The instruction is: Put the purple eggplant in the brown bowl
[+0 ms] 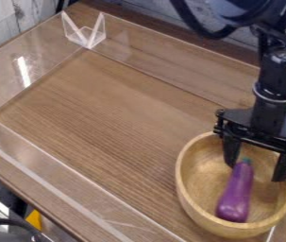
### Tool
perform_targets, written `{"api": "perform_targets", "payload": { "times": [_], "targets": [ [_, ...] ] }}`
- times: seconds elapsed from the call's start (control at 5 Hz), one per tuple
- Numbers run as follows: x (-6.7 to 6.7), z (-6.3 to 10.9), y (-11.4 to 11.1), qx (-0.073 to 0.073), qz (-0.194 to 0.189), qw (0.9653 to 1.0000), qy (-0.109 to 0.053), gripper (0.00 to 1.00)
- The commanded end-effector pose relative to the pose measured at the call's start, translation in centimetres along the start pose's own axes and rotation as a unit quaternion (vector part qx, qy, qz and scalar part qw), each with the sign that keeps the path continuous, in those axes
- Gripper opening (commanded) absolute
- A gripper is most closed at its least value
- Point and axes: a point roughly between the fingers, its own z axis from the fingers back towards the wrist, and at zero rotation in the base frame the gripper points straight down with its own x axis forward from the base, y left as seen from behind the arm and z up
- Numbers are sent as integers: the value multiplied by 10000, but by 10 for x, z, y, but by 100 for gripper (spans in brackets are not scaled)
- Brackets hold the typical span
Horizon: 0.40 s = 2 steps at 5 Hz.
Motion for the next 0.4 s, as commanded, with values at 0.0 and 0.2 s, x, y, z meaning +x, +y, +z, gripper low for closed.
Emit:
{"api": "perform_targets", "payload": {
  "times": [0.0,0.2],
  "targets": [
    [13,17,3,-202,-14,9992,-333,100],
    [20,28,9,-219,226,9987,-405,100]
  ]
}}
